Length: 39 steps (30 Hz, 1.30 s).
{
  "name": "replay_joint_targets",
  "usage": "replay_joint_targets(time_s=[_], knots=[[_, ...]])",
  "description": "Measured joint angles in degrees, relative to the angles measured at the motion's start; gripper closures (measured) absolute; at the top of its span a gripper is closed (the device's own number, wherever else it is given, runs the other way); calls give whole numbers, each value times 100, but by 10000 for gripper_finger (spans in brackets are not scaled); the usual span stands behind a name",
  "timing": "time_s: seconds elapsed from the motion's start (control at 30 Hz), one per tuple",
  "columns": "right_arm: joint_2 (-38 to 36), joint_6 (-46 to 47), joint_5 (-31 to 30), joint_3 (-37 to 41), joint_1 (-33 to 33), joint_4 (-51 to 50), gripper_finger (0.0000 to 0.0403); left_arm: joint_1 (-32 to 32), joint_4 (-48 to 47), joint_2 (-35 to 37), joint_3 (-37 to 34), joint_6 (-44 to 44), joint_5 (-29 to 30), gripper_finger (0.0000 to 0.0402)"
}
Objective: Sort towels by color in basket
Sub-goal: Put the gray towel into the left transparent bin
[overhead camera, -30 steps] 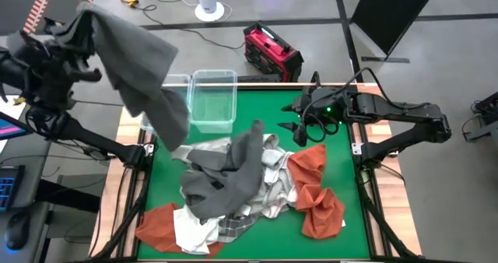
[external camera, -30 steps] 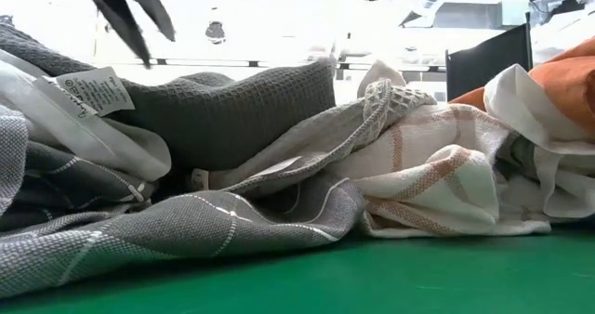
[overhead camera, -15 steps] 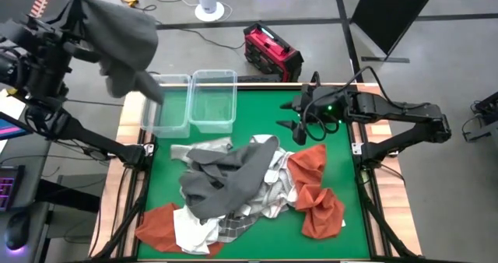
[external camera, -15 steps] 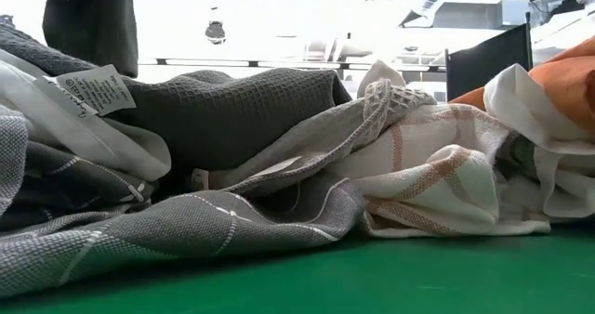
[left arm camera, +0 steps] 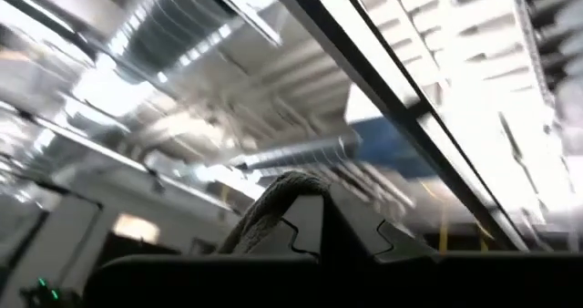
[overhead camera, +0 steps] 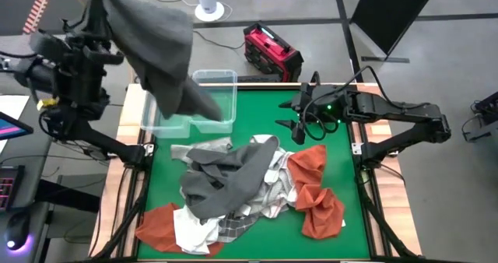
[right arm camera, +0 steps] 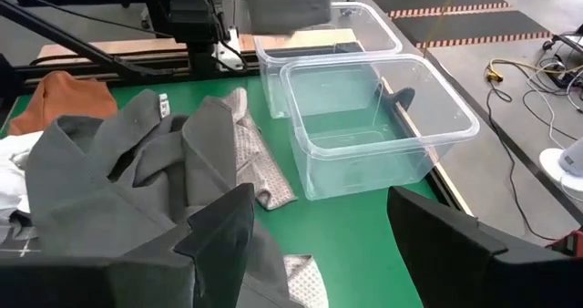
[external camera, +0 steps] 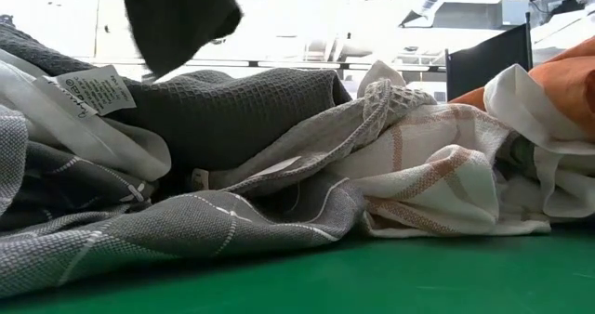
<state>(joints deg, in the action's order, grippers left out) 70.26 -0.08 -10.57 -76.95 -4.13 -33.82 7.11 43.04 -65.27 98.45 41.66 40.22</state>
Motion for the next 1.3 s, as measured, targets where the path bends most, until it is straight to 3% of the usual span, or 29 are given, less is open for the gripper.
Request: replay_joint_targets(time_s=[0.17, 0.3, 0.6, 0.77, 0.87, 1.07, 1.3], knots=[[0, 2, 7, 1, 145, 0, 122, -642, 20, -123, 4, 105, -290, 401], [0, 15, 15, 1, 247, -9, 122, -1156, -509, -143, 45, -329, -215, 401], [0, 155, 15, 2, 300, -18, 122, -2463, -4017, -384, 1286, -1586, -83, 401], [-2, 157, 14, 1, 298, -15, 122, -3045, -5501, -421, 1492, -2495, -198, 401], [-2, 158, 13, 2, 297, -12, 122, -3312, -5453, -464, 1462, -2841, -654, 401], [-2, 175, 11, 0, 283, -15, 122, -3642, -4233, -598, 1464, -2820, -1383, 401], [-2, 321, 9, 2, 287, -22, 122, -3772, -5193, -577, 1464, -2397, -1283, 401]])
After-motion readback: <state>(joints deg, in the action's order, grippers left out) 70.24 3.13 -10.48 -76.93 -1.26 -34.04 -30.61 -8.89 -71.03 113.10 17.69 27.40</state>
